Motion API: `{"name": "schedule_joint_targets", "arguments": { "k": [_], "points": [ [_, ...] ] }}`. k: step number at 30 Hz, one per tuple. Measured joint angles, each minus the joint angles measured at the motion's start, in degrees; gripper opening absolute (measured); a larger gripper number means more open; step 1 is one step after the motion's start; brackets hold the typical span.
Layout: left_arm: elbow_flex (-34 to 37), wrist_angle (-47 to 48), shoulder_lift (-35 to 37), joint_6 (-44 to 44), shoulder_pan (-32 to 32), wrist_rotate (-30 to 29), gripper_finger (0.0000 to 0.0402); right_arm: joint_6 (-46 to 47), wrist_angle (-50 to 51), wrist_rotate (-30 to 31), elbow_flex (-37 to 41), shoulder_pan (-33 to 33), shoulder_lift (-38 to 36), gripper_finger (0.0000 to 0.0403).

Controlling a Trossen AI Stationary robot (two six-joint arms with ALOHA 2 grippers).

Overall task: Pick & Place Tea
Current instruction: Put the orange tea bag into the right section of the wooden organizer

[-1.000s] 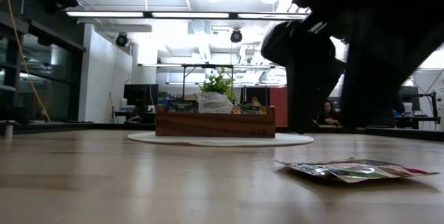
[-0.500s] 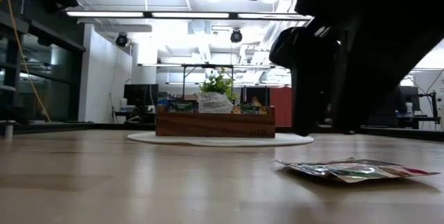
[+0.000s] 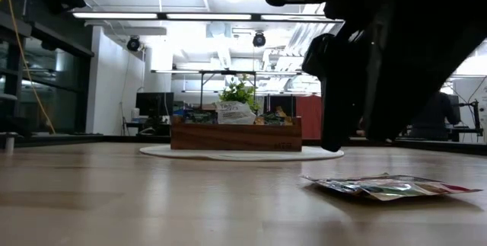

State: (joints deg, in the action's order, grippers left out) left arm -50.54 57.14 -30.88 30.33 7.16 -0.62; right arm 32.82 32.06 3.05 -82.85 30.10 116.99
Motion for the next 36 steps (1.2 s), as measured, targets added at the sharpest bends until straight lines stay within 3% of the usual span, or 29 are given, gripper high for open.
{"name": "schedule_joint_targets", "arguments": {
  "k": [11,25,36],
  "points": [
    [0.0,0.0,0.0,0.0,0.0,0.0,0.0223,-16.6,-0.8,0.9,1.2,0.4,0.4,0.0313],
    [0.0,0.0,0.0,0.0,0.0,0.0,0.0223,-20.9,-2.6,1.1,1.2,-0.4,2.6,0.0312],
    [0.0,0.0,0.0,0.0,0.0,0.0,0.0223,-18.5,-3.6,-0.2,1.1,-0.6,4.1,0.0300]
  ]
}}
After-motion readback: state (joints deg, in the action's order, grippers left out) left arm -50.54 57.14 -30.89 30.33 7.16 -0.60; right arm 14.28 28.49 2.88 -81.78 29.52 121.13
